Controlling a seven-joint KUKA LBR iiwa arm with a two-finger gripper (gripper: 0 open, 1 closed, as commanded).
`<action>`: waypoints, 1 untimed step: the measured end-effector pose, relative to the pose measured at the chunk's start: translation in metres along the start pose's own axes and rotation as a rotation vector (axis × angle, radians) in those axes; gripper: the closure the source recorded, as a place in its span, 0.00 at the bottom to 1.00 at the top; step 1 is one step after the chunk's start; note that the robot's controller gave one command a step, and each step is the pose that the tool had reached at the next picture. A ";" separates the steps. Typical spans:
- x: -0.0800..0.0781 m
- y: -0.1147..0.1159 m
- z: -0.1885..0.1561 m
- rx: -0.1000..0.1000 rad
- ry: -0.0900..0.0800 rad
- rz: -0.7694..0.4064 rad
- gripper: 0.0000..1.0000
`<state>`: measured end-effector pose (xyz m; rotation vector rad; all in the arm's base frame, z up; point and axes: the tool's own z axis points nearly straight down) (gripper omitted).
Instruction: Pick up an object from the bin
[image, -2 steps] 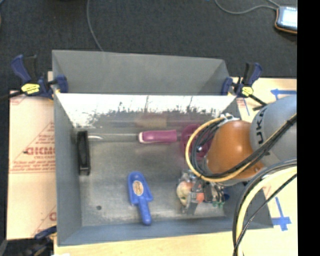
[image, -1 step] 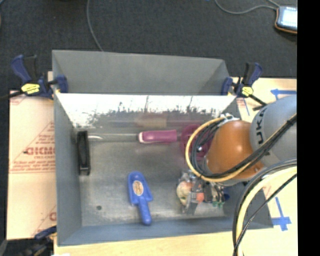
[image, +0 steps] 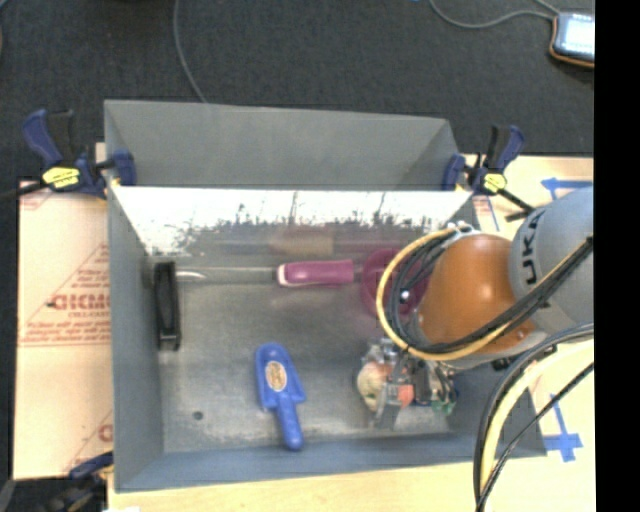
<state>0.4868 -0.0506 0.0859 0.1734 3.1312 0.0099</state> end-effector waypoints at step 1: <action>-0.003 0.000 -0.038 0.000 -0.009 0.001 1.00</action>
Offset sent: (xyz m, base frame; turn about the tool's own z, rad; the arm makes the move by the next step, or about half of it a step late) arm 0.0017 -0.0004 0.0561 0.0008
